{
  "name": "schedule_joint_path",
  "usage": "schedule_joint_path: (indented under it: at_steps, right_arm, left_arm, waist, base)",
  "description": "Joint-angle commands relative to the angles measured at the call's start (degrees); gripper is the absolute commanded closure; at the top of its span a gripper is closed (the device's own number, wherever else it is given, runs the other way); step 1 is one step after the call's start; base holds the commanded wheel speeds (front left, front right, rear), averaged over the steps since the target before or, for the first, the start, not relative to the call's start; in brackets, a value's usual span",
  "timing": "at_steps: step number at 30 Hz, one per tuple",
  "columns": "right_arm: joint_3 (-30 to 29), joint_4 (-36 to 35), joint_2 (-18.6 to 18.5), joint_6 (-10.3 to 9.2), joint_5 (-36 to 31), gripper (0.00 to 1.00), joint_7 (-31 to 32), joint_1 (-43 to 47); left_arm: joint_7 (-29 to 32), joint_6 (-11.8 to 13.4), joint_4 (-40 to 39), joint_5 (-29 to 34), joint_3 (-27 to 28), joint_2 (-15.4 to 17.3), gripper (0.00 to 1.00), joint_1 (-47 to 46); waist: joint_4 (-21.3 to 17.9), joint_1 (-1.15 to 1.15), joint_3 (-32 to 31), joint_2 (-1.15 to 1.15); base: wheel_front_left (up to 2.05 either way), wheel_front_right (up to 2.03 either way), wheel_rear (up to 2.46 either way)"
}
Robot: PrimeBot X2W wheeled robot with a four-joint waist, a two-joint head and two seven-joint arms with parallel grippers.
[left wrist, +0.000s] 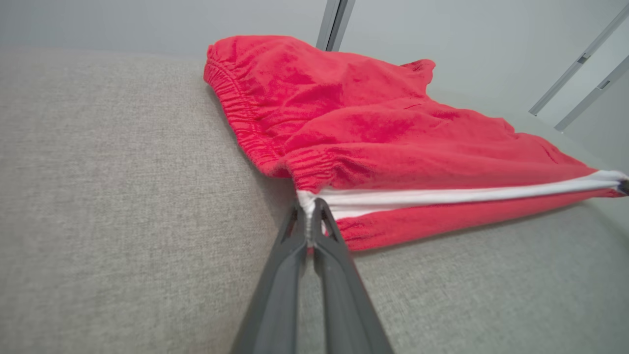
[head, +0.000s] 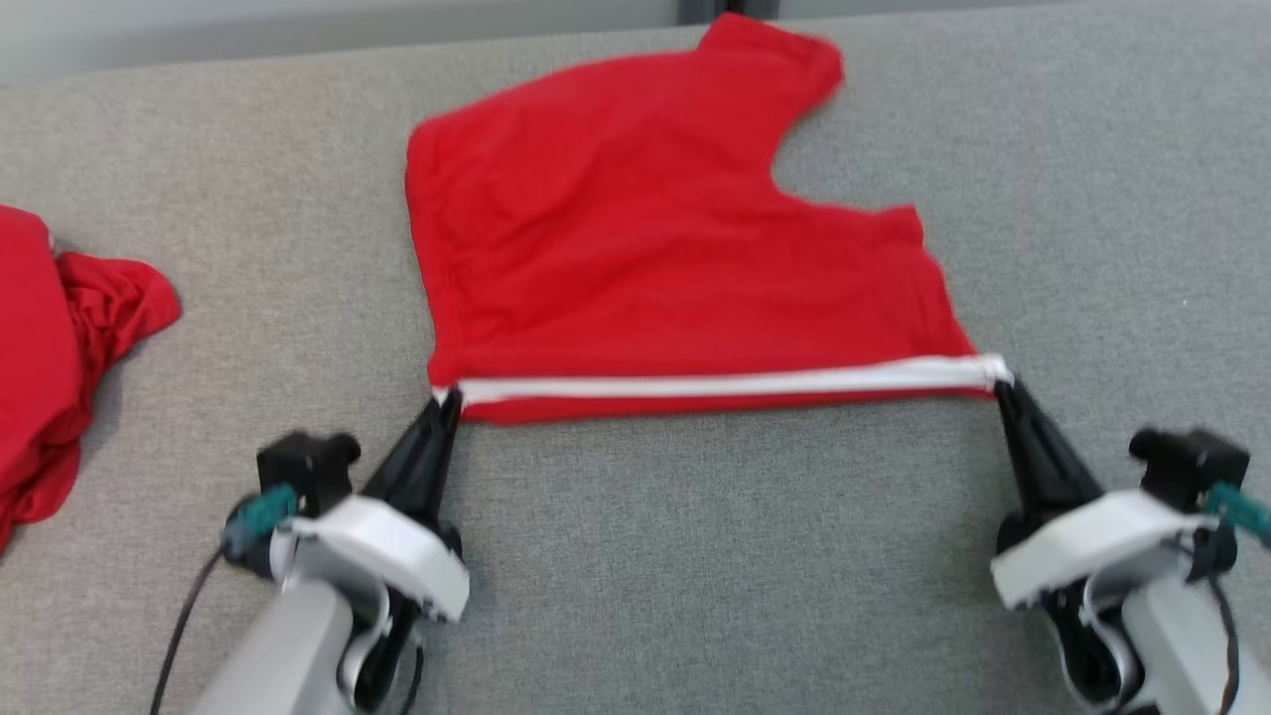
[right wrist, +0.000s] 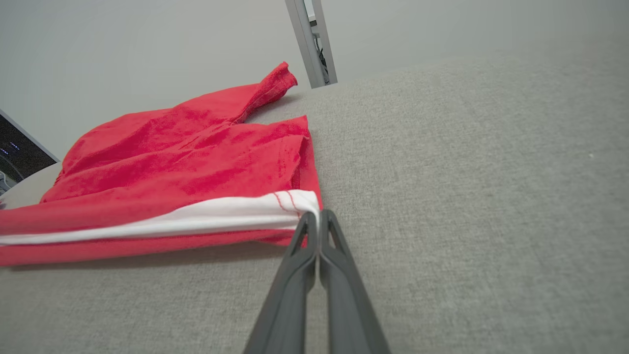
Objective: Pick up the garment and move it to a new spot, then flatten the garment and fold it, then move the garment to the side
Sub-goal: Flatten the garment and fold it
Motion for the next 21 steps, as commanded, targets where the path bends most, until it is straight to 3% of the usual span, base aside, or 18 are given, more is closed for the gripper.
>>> schedule_joint_path:
  at_steps: [1,8,16,21]
  right_arm:
    - [-1.56,-1.72,0.37,0.00,-0.92,1.00,-0.26,3.74]
    - [-6.43,-10.13,3.43,0.00,-4.35,1.00,1.38,17.88]
    - [-13.47,-23.98,7.70,0.00,-9.03,1.00,8.72,33.12]
    - [-15.49,-30.58,8.88,-0.01,-10.46,1.00,12.28,37.83]
  left_arm:
    - [0.01,0.95,-2.45,0.62,0.68,0.76,1.00,3.67]
    - [0.40,4.10,-11.96,0.23,0.61,2.10,1.00,16.55]
    - [6.21,8.31,-23.45,-1.02,0.25,6.17,1.00,28.15]
    - [9.38,11.27,-29.88,-1.62,0.81,8.28,1.00,32.89]
  waist:
    - [0.37,0.00,-1.75,0.00]
    - [0.45,0.00,-5.86,0.00]
    - [-0.18,0.00,-10.99,0.00]
    - [-0.97,0.00,-12.09,0.00]
  base:
    - [0.00,0.00,0.00]
    - [0.00,0.00,0.00]
    - [0.00,0.00,0.00]
    - [0.00,0.00,0.00]
